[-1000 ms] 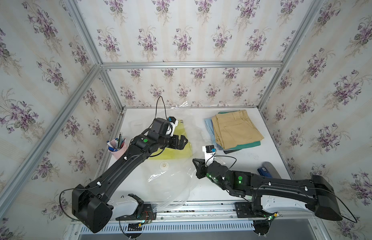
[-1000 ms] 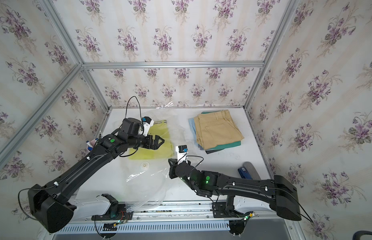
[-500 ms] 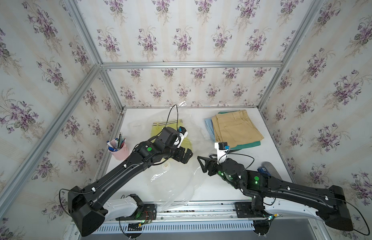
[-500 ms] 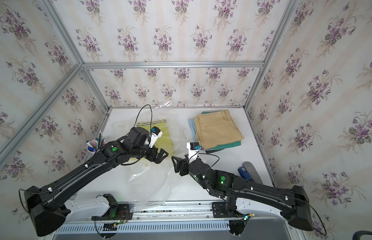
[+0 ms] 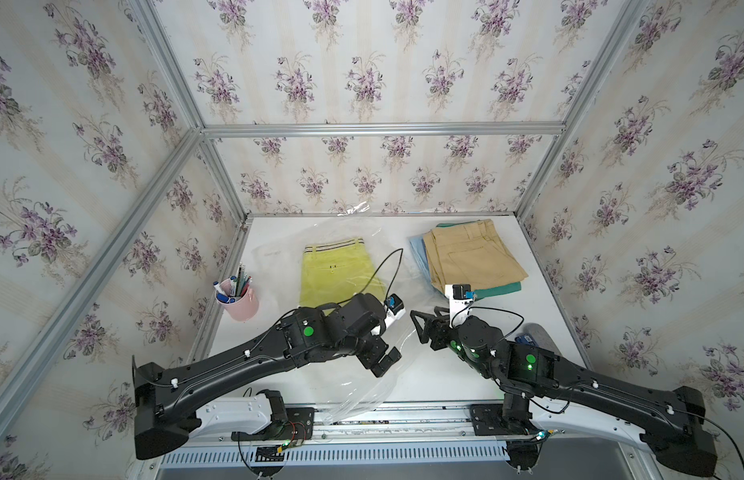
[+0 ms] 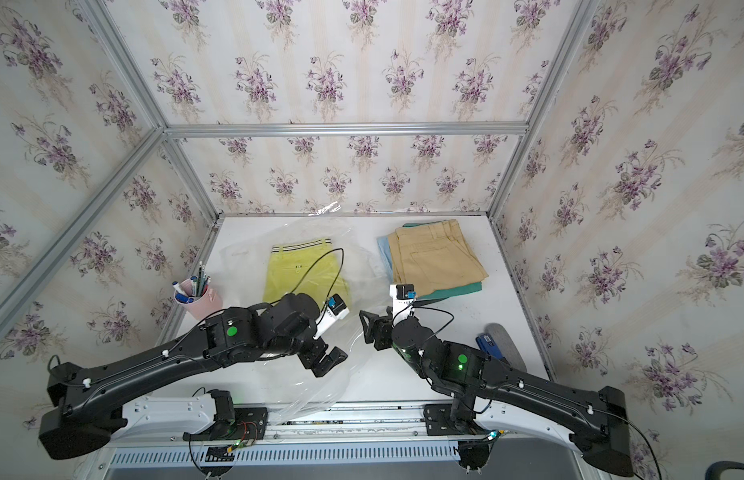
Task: Take the trousers out of the vacuum bag
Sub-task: Adjust the vacuum bag at the center of the board, then open the vacuum bag at the center of the board.
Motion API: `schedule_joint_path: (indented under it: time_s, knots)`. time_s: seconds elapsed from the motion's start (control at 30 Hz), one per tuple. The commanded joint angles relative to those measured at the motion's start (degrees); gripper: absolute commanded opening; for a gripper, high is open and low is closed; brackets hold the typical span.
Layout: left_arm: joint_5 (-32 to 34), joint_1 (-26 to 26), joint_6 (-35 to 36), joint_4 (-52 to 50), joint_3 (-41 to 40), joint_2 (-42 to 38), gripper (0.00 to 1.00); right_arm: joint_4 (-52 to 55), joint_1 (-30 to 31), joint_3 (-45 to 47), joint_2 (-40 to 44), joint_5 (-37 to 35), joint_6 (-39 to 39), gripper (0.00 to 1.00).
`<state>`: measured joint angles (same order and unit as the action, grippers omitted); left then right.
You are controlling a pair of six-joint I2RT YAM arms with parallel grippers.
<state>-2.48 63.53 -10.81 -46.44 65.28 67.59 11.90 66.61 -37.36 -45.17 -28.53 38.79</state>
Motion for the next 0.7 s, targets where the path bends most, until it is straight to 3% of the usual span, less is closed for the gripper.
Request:
schedule_joint_path:
  time_s: [0.0, 0.27, 0.4, 0.67]
  knots:
    - [7.97, 2.1, -5.27, 1.12, -1.02, 0.98, 1.0, -0.13, -0.9, 0.17, -0.1, 0.19, -0.92, 0.8]
    - [13.06, 3.2, -11.49, 7.24, -1.53, 5.03, 1.0, -0.89, -1.92, 1.69, 1.57, 1.03, -0.38, 0.8]
    - [10.96, 3.71, -12.86, 12.61, -2.25, 6.58, 1.0, -0.67, -2.84, 1.64, 1.27, 1.62, -0.12, 0.79]
    - [16.45, 4.65, -17.03, 13.18, -1.04, 12.19, 1.0, -2.43, -3.14, 2.74, 2.1, 1.93, 0.33, 0.79]
